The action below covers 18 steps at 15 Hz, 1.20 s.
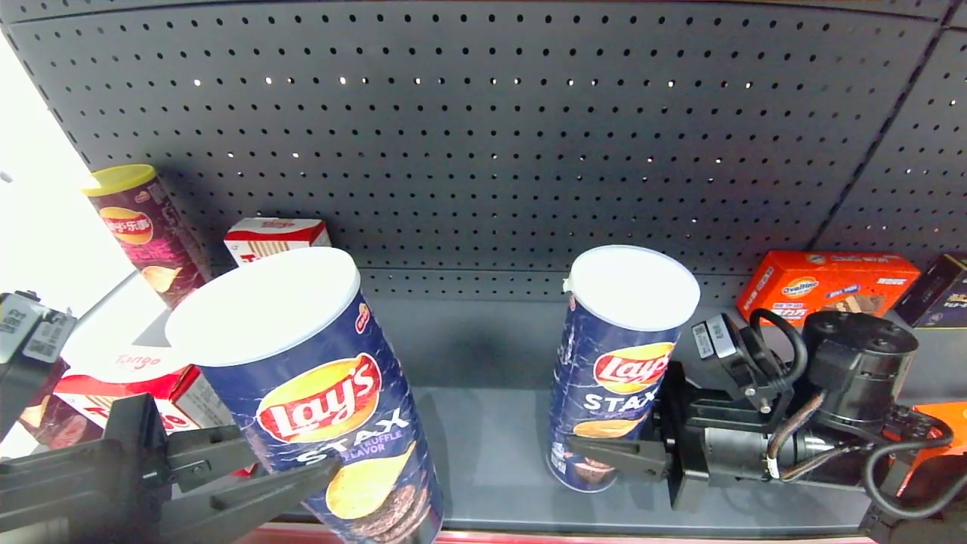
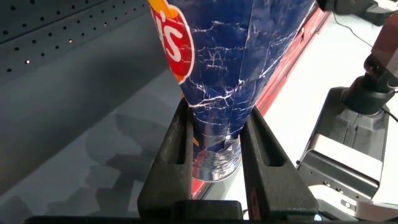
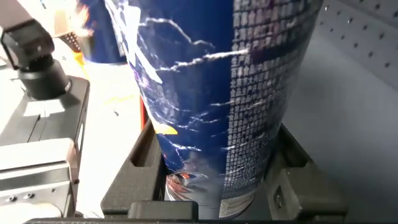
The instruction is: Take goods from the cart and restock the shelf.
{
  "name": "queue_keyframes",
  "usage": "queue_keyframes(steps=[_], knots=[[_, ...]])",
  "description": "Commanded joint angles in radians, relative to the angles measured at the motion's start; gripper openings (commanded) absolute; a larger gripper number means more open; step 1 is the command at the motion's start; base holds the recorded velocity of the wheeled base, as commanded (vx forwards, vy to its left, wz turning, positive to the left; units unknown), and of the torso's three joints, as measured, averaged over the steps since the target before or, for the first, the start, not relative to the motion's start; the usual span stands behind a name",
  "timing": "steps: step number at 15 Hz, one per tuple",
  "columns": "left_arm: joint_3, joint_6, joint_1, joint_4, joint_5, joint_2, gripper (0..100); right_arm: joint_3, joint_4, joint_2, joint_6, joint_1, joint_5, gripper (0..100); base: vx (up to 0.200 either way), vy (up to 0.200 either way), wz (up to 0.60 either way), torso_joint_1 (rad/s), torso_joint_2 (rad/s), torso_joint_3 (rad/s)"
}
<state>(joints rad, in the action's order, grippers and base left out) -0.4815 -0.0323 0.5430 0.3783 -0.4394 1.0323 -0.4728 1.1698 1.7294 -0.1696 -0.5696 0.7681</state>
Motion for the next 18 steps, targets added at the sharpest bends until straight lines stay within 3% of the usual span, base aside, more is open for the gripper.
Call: queue_keyframes(steps=[1, 8, 9, 18], knots=[[0.001, 0.000, 0.000, 0.001, 0.001, 0.000, 0, 0.019, 0.027, 0.062, -0.001, -0.001, -0.013, 0, 0.000, 0.000, 0.00, 0.000, 0.00, 0.000], [0.006, 0.000, -0.006, 0.001, -0.001, 0.000, 0, -0.026, 0.042, 0.133, -0.001, -0.004, -0.055, 0, 0.000, 0.000, 0.00, 0.000, 0.00, 0.000], [0.007, 0.000, -0.006, 0.001, -0.001, 0.000, 0, -0.024, 0.042, 0.136, -0.004, -0.004, -0.056, 100, 0.000, 0.000, 0.00, 0.000, 0.00, 0.000], [0.037, -0.001, -0.006, 0.002, -0.001, -0.009, 0, 0.072, 0.042, -0.074, -0.004, 0.000, -0.116, 100, 0.000, 0.000, 0.00, 0.000, 0.00, 0.000]])
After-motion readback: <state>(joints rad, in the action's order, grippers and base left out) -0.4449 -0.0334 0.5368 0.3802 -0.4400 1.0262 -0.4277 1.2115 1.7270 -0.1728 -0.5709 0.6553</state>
